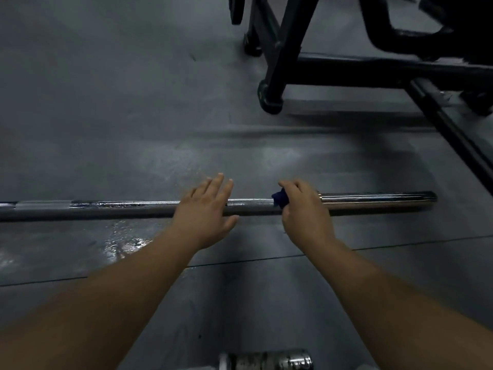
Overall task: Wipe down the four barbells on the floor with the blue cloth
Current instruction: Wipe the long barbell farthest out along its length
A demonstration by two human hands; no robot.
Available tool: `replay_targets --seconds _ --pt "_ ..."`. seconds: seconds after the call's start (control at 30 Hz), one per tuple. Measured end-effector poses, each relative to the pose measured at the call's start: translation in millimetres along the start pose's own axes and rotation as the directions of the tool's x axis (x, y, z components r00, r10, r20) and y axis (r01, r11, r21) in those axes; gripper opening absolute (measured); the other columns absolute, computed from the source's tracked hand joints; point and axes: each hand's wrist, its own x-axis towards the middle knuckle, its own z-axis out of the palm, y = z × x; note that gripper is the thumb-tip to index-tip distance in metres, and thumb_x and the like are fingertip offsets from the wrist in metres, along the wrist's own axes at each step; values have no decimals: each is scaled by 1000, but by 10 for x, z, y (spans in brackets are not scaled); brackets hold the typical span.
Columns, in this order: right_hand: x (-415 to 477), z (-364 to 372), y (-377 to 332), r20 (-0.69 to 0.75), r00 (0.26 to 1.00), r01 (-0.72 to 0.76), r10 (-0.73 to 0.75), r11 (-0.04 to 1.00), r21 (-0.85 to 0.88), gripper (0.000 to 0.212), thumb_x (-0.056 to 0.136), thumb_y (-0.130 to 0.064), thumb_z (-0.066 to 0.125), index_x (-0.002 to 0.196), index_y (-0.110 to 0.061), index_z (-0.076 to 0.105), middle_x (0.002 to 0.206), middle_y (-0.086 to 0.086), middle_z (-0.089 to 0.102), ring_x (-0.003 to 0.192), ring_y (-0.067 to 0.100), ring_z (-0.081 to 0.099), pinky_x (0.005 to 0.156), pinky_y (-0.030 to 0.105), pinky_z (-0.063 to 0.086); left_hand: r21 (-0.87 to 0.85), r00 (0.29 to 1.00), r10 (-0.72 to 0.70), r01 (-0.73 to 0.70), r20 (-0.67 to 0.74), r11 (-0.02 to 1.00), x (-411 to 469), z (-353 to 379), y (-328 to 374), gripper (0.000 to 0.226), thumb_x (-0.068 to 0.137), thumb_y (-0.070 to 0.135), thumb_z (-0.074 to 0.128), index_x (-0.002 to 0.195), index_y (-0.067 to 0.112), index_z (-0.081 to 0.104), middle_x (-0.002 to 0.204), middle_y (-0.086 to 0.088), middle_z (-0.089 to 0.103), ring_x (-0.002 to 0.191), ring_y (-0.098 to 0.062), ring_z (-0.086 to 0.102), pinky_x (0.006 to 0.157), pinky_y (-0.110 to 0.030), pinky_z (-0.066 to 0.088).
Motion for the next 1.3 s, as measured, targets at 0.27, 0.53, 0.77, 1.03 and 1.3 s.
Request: replay_targets --seconds 0.27,0.53,0.77,1.03,1.3 --pt "247 457 405 19 997 -74 73 996 46 50 87 -3 55 135 -19 52 130 -1 49 112 20 49 79 33 48 -10 994 -82 82 71 997 363 624 -214 85 93 67 37 158 24 3 167 -4 4 152 -25 8 121 -46 13" --pt "180 670 580 71 992 -102 100 994 29 49 85 -2 56 130 -21 54 128 0 48 110 20 49 68 29 40 32 986 -147 145 81 989 328 895 -335 90 76 81 23 147 26 33 150 1 42 138 -23 37 116 -52 19" --pt "-46 766 505 83 991 -108 103 992 68 50 85 0 56 132 -18 54 129 2 50 113 22 49 74 31 43 29 989 -145 144 36 989 209 965 -304 84 78 80 31 141 25 39 141 -1 48 131 -26 42 115 -52 20" --pt "-470 753 434 98 987 -128 124 991 41 48 86 -3 56 131 -21 53 125 -1 49 107 20 49 72 29 42 13 994 -109 109 4 994 -255 1019 -204 86 80 75 35 146 20 41 143 -6 46 134 -30 40 111 -51 29" --pt "-952 704 362 132 981 -149 141 987 51 52 87 -5 60 135 -22 50 130 -1 49 113 20 48 79 35 52 19 997 -71 71 -2 997 -669 1032 -103 87 79 71 37 148 17 41 143 -8 48 130 -31 42 107 -48 31"
